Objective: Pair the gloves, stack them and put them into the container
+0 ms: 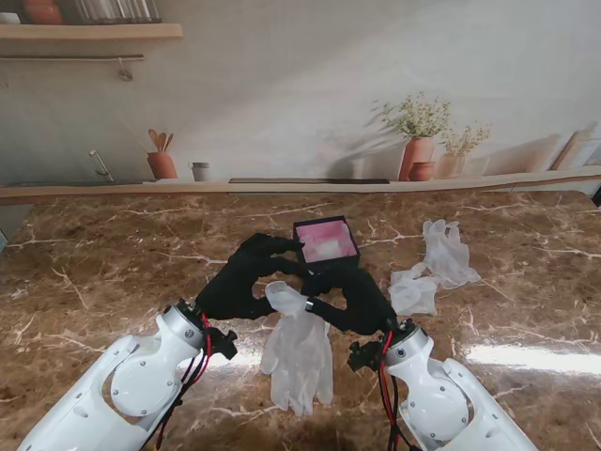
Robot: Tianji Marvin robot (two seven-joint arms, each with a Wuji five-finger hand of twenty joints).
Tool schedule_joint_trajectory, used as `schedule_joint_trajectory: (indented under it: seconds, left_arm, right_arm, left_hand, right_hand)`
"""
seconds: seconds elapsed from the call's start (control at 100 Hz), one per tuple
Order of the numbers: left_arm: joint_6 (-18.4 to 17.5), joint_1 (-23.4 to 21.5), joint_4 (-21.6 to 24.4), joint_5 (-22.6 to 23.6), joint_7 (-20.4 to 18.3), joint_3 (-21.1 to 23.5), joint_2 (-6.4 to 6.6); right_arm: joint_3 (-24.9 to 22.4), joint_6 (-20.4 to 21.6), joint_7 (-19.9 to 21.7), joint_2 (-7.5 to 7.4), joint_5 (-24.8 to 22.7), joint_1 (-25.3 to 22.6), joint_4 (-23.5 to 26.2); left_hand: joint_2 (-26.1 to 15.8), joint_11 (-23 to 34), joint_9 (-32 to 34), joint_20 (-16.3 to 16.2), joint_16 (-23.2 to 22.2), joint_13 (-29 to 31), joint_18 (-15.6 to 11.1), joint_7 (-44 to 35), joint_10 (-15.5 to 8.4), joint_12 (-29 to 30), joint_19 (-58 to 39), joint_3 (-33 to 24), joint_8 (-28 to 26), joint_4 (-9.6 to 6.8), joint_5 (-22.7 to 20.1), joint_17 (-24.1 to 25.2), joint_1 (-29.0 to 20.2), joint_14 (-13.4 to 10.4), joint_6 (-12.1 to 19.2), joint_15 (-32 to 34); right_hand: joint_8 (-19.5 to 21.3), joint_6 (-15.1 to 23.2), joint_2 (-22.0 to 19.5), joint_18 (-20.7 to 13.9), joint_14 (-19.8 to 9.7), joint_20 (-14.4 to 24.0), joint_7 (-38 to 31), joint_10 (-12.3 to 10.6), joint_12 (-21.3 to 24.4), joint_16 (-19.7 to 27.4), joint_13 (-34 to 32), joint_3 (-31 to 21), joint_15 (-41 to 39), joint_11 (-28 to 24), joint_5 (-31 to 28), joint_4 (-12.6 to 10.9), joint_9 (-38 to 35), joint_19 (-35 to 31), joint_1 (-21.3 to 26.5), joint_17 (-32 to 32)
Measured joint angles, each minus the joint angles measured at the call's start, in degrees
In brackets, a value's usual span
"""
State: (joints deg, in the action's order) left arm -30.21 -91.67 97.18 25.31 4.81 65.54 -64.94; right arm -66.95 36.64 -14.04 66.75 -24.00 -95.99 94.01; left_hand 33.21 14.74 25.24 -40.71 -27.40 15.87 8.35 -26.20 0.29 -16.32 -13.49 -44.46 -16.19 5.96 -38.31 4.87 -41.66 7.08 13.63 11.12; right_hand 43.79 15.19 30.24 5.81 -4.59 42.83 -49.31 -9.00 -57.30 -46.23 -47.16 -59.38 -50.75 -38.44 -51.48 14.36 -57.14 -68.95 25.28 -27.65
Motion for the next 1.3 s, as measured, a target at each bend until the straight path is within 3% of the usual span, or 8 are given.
schedule_joint_trajectory:
  seconds: [0.13, 0.16, 0.4, 0.6, 0.72, 0.84, 1.01, 1.3]
  left_arm:
    - [0.0, -0.3, 0.2, 0.0, -0.1, 0.5, 0.36]
    - [0.0, -0.4, 0.2, -0.1, -0.1, 0.5, 0.37]
    - [-0.2, -0.5, 0.5, -3.0, -1.4, 0.4, 0.45]
    - [1.2, -0.5, 1.3, -6.8, -6.5, 0.1, 1.08]
    - [2.2, -0.4, 1.6, -6.5, -6.9, -0.1, 1.43]
    - [3.1, -0.5, 1.5, -6.1, -5.0, -0.3, 1.32]
    - [4.5, -0.8, 2.1, -8.0, -6.2, 0.0, 1.21]
    - [6.5, -0.7, 2.5, -7.7, -6.8, -0.2, 1.24]
  right_arm:
    - [-0.7, -1.1, 0.9, -0.05, 0.9, 0.0, -0.3]
    - [-0.8, -1.3, 1.2, -0.09, 1.1, 0.0, -0.3]
    - [-0.6, -2.3, 4.5, -0.74, 4.8, 0.3, -0.8]
    - [0.7, -3.9, 6.2, -1.21, 4.9, 1.2, -1.5]
    - [1.0, -5.4, 5.9, -1.25, 2.2, 1.2, -1.6]
    - [-0.8, -8.1, 5.8, -1.25, -2.3, 0.0, -0.4]
    - [-3.1, -8.6, 5.9, -1.3, 2.0, -2.5, 1.7]
    - [-6.2, -12.6, 0.7, -0.96, -1.4, -5.8, 4.3]
  left_hand:
    - [0.0, 0.0, 0.0, 0.0, 0.0, 0.0, 0.0, -1.5, 0.0, 0.0, 0.6, 0.0, -0.8, 0.05, -1.4, 0.0, 0.0, 0.0, -0.5, 0.0]
    - [0.0, 0.0, 0.0, 0.0, 0.0, 0.0, 0.0, -2.6, 0.0, 0.0, 0.6, 0.4, -1.3, 1.65, -2.5, 0.0, -1.7, 0.0, -0.5, 0.0]
    - [-3.2, 0.2, 1.6, -0.1, 0.1, 0.0, -0.6, -20.1, -0.1, 0.0, 0.6, 17.4, 1.4, 3.01, -12.0, 0.0, -6.7, -0.6, 0.4, 0.0]
    - [-11.0, 0.2, 1.6, -0.1, 0.1, 0.0, -1.8, -16.7, -0.5, 0.0, 1.2, 27.3, -20.2, 3.93, -9.5, -0.1, -11.1, -1.4, -2.3, 0.0]
    - [-13.2, 0.4, 6.5, -1.7, -0.6, 0.0, -2.1, -15.9, -0.7, -1.5, 1.2, 27.3, -28.0, 3.3, -6.7, -0.2, -11.8, -1.5, -3.7, 0.0]
    - [-13.4, 3.0, 20.9, -7.1, -4.5, 8.6, -1.8, -15.3, -0.6, -4.3, -2.0, 25.3, -33.2, 3.3, -5.9, -1.2, -11.5, -1.3, -4.6, 4.0]
    - [-14.0, 7.2, 36.2, -11.1, -13.6, 22.7, 2.6, -15.3, 0.9, -9.8, -14.5, 24.7, -35.4, 3.3, -4.4, -4.3, -11.5, 1.8, -4.6, 13.6]
    - [-14.0, 10.6, 38.9, -8.7, -17.5, 25.2, 3.5, -16.0, 1.4, -13.2, -29.6, 24.1, -35.5, 3.3, -3.7, -4.3, -11.5, 2.3, -5.0, 16.4]
  right_hand:
    - [-0.1, 0.0, 0.0, 0.5, 0.2, 0.0, -0.1, 0.1, -0.6, 0.0, 0.0, 0.0, 0.0, 0.6, -0.2, 0.0, 0.0, 0.0, 0.0, 0.3]
    - [-0.2, -0.1, 0.0, 0.5, 0.2, 0.0, -0.1, 0.1, -0.6, 0.0, 0.0, 0.0, 0.0, 0.6, -0.6, 0.0, 0.0, 0.0, 0.0, 0.4]
    - [-0.7, -1.0, 0.0, 0.6, 0.7, 0.0, -0.1, 0.7, -0.7, 0.0, 0.0, 0.0, 0.6, 0.7, -0.6, 0.1, 0.0, 0.1, 0.7, 0.7]
    - [-4.9, -2.0, 0.1, 0.7, 1.3, 0.0, -0.1, 1.4, -0.7, 0.0, 0.0, 0.0, 2.4, 2.0, -0.6, 0.1, 0.0, 0.4, 1.4, 1.3]
    - [-15.3, -5.9, 0.7, 0.7, 1.9, 0.0, 8.0, 2.5, 7.5, 1.8, 0.9, -0.5, 7.2, 7.0, 4.3, -0.4, 1.2, 2.4, -1.1, 2.1]
    - [-12.1, -9.6, -0.2, 0.8, 2.7, 0.0, 23.1, 3.6, 15.9, 4.4, 0.7, -1.2, 11.2, 10.5, 5.7, -7.4, 3.8, 4.5, -6.1, 2.7]
    - [-11.4, -10.2, -0.3, 0.9, 3.3, 0.0, 25.1, 4.1, 18.1, 5.5, 0.8, -0.9, 12.7, 12.1, 5.7, -7.4, 3.9, 4.5, -7.4, 2.5]
    - [-11.6, -11.3, -0.5, 1.5, 5.0, 0.0, 27.2, 5.2, 22.9, 9.5, 0.7, 4.5, 18.7, 15.5, 7.8, -7.4, 4.5, 4.5, -9.7, 1.4]
